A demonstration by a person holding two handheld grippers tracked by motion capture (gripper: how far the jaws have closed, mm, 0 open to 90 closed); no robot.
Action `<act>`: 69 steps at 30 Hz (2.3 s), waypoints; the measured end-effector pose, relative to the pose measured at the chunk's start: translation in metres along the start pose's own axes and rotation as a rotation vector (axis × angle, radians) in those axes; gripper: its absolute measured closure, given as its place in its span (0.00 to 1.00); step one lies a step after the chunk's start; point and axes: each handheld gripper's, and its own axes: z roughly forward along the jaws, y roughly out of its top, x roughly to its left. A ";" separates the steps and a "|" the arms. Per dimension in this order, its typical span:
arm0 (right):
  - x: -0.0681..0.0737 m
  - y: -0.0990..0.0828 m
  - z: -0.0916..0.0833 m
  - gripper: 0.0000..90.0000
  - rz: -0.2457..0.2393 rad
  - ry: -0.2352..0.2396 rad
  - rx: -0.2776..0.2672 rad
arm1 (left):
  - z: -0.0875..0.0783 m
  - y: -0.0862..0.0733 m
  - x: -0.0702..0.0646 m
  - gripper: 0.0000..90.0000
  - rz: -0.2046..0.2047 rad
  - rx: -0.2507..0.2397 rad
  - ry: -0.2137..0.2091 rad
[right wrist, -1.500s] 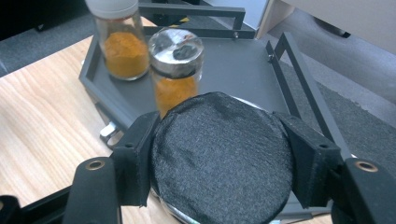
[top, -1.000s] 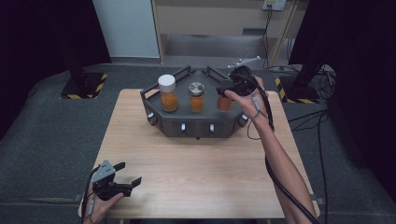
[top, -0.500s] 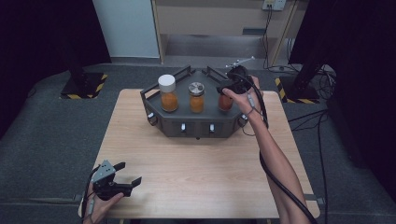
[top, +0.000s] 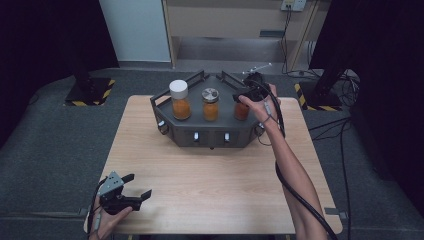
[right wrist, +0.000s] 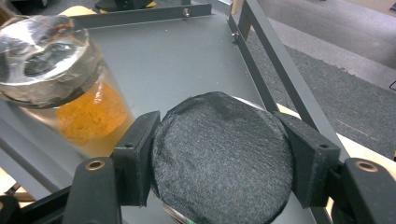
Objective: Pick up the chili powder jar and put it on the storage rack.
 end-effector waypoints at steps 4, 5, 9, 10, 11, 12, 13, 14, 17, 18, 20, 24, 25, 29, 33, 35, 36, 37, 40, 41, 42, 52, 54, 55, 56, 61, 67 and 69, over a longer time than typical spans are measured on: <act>0.000 -0.004 0.003 0.39 -0.001 -0.004 -0.009 | 0.000 0.000 0.000 0.05 0.001 0.000 0.001; 0.000 -0.004 0.003 0.39 -0.002 -0.005 -0.011 | 0.000 0.000 0.000 0.05 0.001 0.000 0.000; -0.001 -0.006 0.003 0.39 0.001 -0.002 -0.018 | 0.000 0.000 0.000 0.05 0.002 0.001 0.000; -0.001 -0.006 0.003 0.38 -0.001 -0.001 -0.019 | 0.000 0.000 0.000 0.05 0.001 0.001 0.000; -0.001 -0.006 0.003 0.38 -0.001 -0.001 -0.018 | 0.000 0.000 0.000 0.05 0.002 0.000 0.000; -0.001 -0.006 0.003 0.37 0.001 -0.003 -0.019 | 0.000 0.000 0.000 0.05 0.002 0.001 0.000; 0.001 -0.007 0.003 0.33 -0.002 -0.010 -0.018 | 0.000 0.000 0.000 0.05 0.002 0.000 0.000; 0.002 -0.007 0.002 0.30 -0.010 -0.020 -0.019 | 0.000 0.000 0.000 0.05 0.002 0.000 0.000; 0.000 -0.013 -0.004 0.19 0.007 -0.021 -0.066 | 0.000 0.000 0.000 0.05 0.002 0.001 0.000; -0.001 -0.013 -0.005 0.18 0.007 -0.020 -0.068 | 0.000 0.000 -0.001 0.05 0.003 0.002 0.000; 0.001 -0.015 -0.011 0.16 -0.008 -0.040 -0.092 | 0.000 0.000 -0.001 0.05 0.003 0.001 0.000; -0.001 -0.015 -0.024 0.14 -0.007 -0.034 -0.121 | 0.000 0.000 -0.001 0.05 0.003 0.002 0.001; 0.000 -0.015 -0.027 0.14 -0.013 -0.038 -0.127 | 0.000 0.001 -0.001 0.05 0.004 0.002 0.001; 0.002 -0.016 -0.042 0.14 -0.025 -0.042 -0.147 | 0.001 0.001 -0.001 0.05 0.001 0.001 0.002; -0.001 -0.018 -0.054 0.13 -0.021 -0.026 -0.158 | 0.001 0.000 -0.001 0.05 -0.001 -0.001 0.002; -0.003 -0.019 -0.060 0.13 -0.023 -0.014 -0.163 | 0.001 0.000 -0.001 0.05 0.000 0.001 0.001; -0.003 -0.020 -0.063 0.13 -0.029 -0.014 -0.166 | 0.001 0.001 -0.001 0.05 0.000 0.003 0.002; -0.002 -0.022 -0.067 0.13 -0.037 -0.014 -0.171 | 0.001 0.001 -0.001 0.05 -0.001 0.001 0.003; -0.003 -0.028 -0.076 0.13 -0.035 0.007 -0.190 | 0.001 0.001 -0.001 0.05 -0.004 0.002 0.004; -0.004 -0.030 -0.078 0.13 -0.036 0.015 -0.193 | 0.001 0.001 -0.001 0.05 -0.003 0.000 0.005; -0.003 -0.033 -0.082 0.13 -0.039 0.017 -0.202 | 0.001 0.001 -0.001 0.05 -0.001 0.000 0.005; 0.001 -0.057 -0.107 0.13 -0.068 0.051 -0.228 | 0.001 0.001 -0.001 0.05 -0.008 0.002 0.004; 0.001 -0.063 -0.111 0.13 -0.071 0.058 -0.231 | 0.001 0.001 -0.001 0.05 -0.006 0.004 0.005; 0.002 -0.065 -0.112 0.13 -0.076 0.058 -0.233 | 0.001 0.002 -0.001 0.05 -0.004 0.005 0.006; 0.003 -0.068 -0.114 0.13 -0.077 0.058 -0.234 | 0.001 0.001 -0.001 0.05 -0.006 -0.001 0.003; 0.008 -0.086 -0.121 0.12 -0.100 0.070 -0.246 | 0.002 0.001 -0.001 0.05 -0.002 0.001 0.004; 0.014 -0.111 -0.132 0.12 -0.111 0.097 -0.263 | 0.002 0.001 -0.001 0.05 0.010 0.008 0.002; 0.016 -0.118 -0.135 0.12 -0.120 0.096 -0.267 | 0.001 0.001 -0.002 0.05 0.011 0.006 0.001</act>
